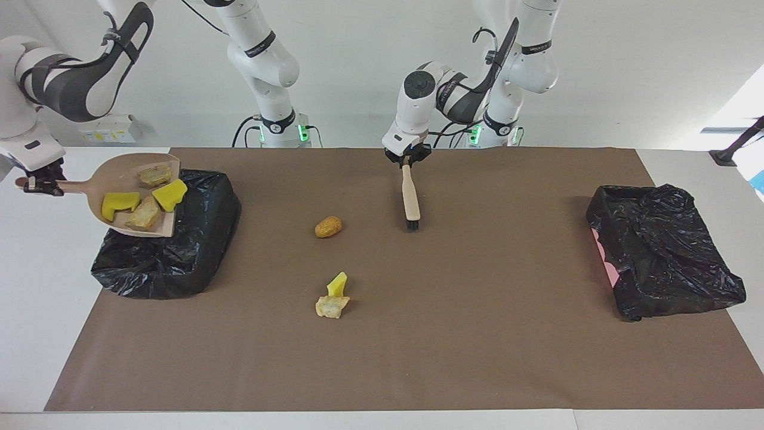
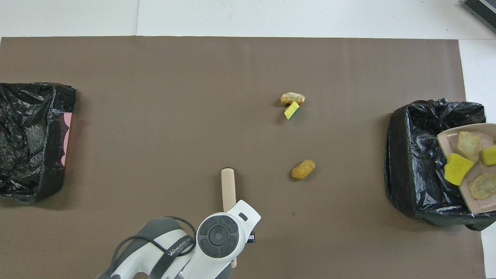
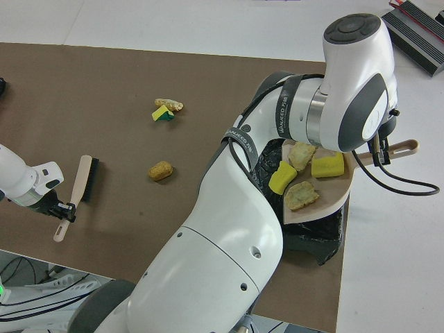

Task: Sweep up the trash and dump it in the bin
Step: 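Carry the loaded dustpan to the black bag with the right gripper, then tip the dustpan into the bag while the left gripper sets down the brush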

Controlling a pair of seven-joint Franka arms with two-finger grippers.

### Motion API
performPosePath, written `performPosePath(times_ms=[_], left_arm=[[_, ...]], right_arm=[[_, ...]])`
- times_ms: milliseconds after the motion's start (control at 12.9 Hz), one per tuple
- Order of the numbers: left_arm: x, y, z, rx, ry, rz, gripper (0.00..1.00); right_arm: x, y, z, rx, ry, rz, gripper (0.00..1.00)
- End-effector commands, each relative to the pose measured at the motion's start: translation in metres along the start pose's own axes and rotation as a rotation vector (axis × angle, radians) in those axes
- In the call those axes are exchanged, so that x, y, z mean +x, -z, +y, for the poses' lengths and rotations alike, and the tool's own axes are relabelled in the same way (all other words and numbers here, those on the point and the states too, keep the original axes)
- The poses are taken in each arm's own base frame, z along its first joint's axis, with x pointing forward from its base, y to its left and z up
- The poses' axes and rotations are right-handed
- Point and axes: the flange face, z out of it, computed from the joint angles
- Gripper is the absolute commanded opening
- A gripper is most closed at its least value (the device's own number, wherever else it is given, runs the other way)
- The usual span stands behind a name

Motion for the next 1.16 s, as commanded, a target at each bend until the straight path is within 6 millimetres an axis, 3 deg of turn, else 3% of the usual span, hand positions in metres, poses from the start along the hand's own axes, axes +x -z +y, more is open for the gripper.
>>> performPosePath(times_ms=[0, 78, 155, 310, 543, 698, 854, 1086], left_arm=[[0.0, 0.0, -0.007, -0.012, -0.031, 0.01, 0.65], [0.001, -0.001, -0.007, -0.011, -0.04, 0.01, 1.0], [0.005, 0.002, -0.008, -0.011, -0.044, 0.006, 1.0], [0.031, 0.022, -0.021, -0.042, -0.003, 0.026, 1.0], [0.061, 0.05, -0.046, -0.024, 0.024, 0.023, 1.0], [0.085, 0.078, -0.069, -0.009, 0.038, 0.09, 1.0], [0.105, 0.103, -0.094, -0.003, 0.028, 0.12, 1.0], [0.116, 0.142, -0.162, 0.004, -0.035, 0.082, 1.0]], right_arm=[[0.044, 0.014, 0.01, 0.03, -0.013, -0.146, 0.0], [0.06, 0.02, 0.016, 0.042, -0.021, -0.203, 0.0], [0.067, 0.025, 0.018, 0.053, -0.031, -0.242, 0.0], [0.058, 0.022, 0.012, 0.074, -0.037, -0.274, 0.0], [0.018, 0.023, -0.024, 0.106, -0.097, -0.308, 0.0], [0.008, 0.038, -0.045, 0.119, -0.113, -0.316, 0.0], [0.022, 0.046, -0.044, 0.153, -0.125, -0.304, 0.0], [0.087, 0.08, -0.007, 0.147, -0.09, -0.346, 0.0]])
